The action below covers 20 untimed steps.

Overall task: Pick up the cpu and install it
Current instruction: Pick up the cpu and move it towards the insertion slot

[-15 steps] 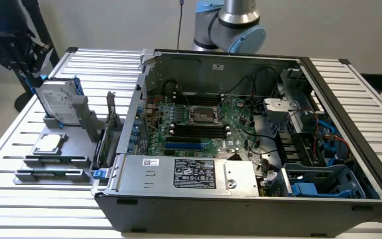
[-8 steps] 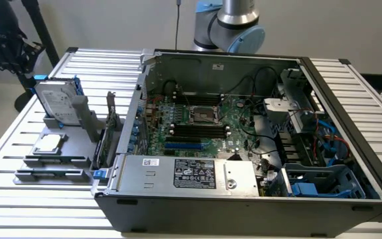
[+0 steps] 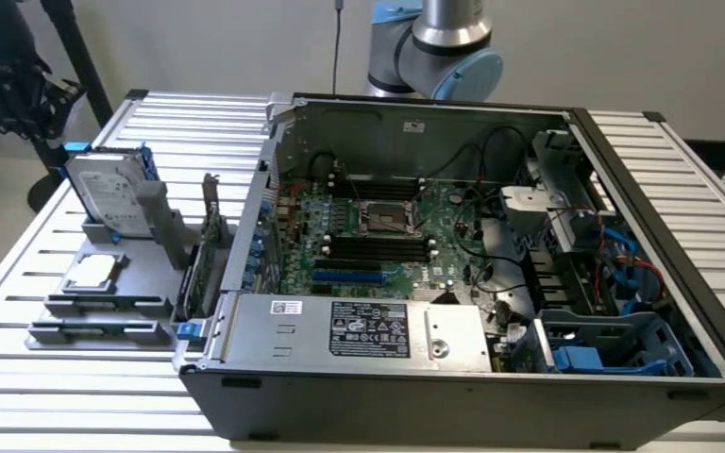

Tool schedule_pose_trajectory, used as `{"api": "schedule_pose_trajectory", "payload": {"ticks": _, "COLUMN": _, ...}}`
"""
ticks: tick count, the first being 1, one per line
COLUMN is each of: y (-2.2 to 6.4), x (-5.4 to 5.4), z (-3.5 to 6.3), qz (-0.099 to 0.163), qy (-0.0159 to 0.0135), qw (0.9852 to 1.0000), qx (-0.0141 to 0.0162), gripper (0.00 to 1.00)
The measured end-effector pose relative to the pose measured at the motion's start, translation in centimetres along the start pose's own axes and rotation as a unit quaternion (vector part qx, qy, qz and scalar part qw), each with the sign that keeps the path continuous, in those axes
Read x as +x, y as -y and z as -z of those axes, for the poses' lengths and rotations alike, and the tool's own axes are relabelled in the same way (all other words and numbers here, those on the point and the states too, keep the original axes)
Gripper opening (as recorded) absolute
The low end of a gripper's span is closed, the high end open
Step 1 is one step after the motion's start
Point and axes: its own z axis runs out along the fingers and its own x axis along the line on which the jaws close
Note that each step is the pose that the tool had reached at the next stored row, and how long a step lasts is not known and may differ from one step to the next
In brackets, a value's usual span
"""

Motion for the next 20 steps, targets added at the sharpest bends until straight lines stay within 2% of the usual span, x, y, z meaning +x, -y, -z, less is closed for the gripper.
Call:
{"api": "schedule_pose_trajectory", "payload": {"ticks": 5, "y": 0.00, "x": 0.00, "z": 0.01, "qz": 0.001, "qy": 0.0001, "qw": 1.0000, "qx": 0.0007, "gripper": 0.12}}
{"api": "schedule_pose_trajectory", "payload": {"ticks": 7, "y": 0.00, "x": 0.00, "z": 0.01, "qz": 0.001, "qy": 0.0001, "qw": 1.0000, "qx": 0.0009, "gripper": 0.24}}
{"api": "schedule_pose_trajectory", "payload": {"ticks": 8, "y": 0.00, "x": 0.00, "z": 0.00, "qz": 0.001, "qy": 0.0001, "qw": 1.0000, "qx": 0.0010, "gripper": 0.24}}
{"api": "schedule_pose_trajectory", "payload": {"ticks": 11, "y": -0.01, "x": 0.01, "z": 0.00, "qz": 0.001, "qy": -0.0006, "qw": 1.0000, "qx": 0.0010, "gripper": 0.42}}
{"api": "schedule_pose_trajectory", "payload": {"ticks": 12, "y": -0.01, "x": 0.01, "z": -0.01, "qz": 0.001, "qy": -0.0009, "qw": 1.0000, "qx": 0.0010, "gripper": 0.42}}
{"api": "schedule_pose_trajectory", "payload": {"ticks": 15, "y": 0.05, "x": 0.02, "z": -0.08, "qz": 0.003, "qy": -0.0014, "qw": 1.0000, "qx": 0.0010, "gripper": 0.59}}
{"api": "schedule_pose_trajectory", "payload": {"ticks": 17, "y": 0.19, "x": 0.02, "z": -0.39, "qz": 0.004, "qy": -0.0016, "qw": 1.0000, "qx": 0.0010, "gripper": 0.59}}
{"api": "schedule_pose_trajectory", "payload": {"ticks": 18, "y": 0.31, "x": 0.02, "z": -0.56, "qz": 0.005, "qy": -0.0016, "qw": 1.0000, "qx": 0.0010, "gripper": 0.65}}
{"api": "schedule_pose_trajectory", "payload": {"ticks": 20, "y": 0.64, "x": 0.00, "z": -0.93, "qz": 0.008, "qy": -0.0020, "qw": 1.0000, "qx": 0.0007, "gripper": 0.65}}
